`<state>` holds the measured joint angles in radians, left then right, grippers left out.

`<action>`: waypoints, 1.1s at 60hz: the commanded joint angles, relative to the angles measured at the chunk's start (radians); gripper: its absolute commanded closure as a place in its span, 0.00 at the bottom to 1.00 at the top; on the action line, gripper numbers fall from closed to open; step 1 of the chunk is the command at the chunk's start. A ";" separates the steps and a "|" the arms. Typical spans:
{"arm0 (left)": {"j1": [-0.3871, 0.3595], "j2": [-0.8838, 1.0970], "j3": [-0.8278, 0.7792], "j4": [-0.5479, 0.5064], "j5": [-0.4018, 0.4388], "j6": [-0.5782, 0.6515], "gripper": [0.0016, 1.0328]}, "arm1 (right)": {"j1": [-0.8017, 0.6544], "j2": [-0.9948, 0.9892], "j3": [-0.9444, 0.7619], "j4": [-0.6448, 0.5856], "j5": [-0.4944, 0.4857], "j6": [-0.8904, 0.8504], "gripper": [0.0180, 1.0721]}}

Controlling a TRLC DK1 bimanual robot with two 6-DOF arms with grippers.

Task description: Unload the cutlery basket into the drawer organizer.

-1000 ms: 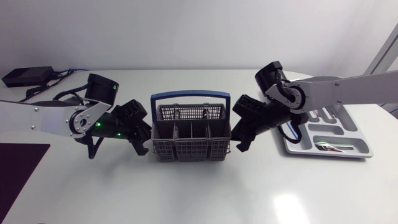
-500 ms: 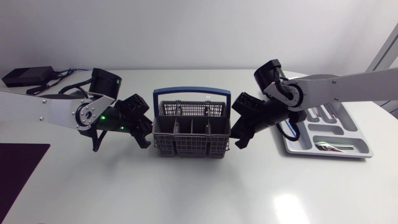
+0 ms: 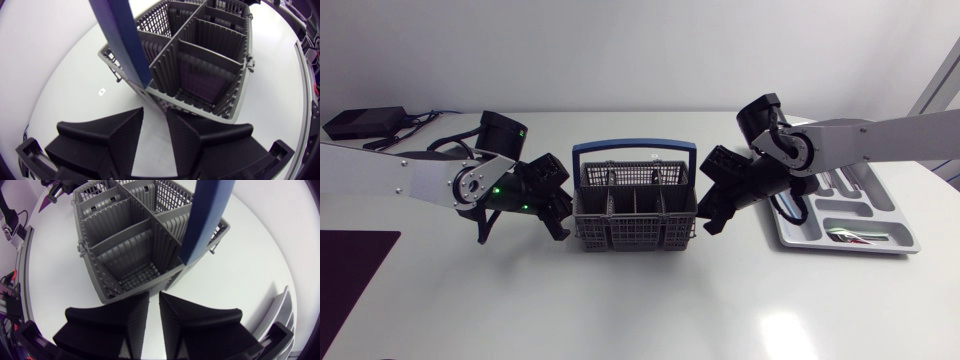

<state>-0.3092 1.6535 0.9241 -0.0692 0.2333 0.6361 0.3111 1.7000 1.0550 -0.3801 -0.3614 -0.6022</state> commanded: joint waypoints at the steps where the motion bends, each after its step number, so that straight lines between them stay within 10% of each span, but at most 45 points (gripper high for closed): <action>1: -0.028 0.023 0.033 0.017 0.024 -0.009 0.64 | 0.013 -0.003 0.005 0.023 -0.025 0.007 0.79; 59: 0.022 -0.003 -0.024 0.019 0.024 -0.001 0.61 | 0.010 -0.014 -0.055 0.063 0.015 0.002 0.79; 66: 0.039 -0.011 -0.030 0.017 0.024 0.000 0.59 | -0.004 -0.014 -0.078 0.083 0.032 0.001 0.54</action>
<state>-0.2821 1.6550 0.9226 -0.0681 0.2413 0.6361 0.3157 1.6993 1.0088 -0.3096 -0.3347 -0.6025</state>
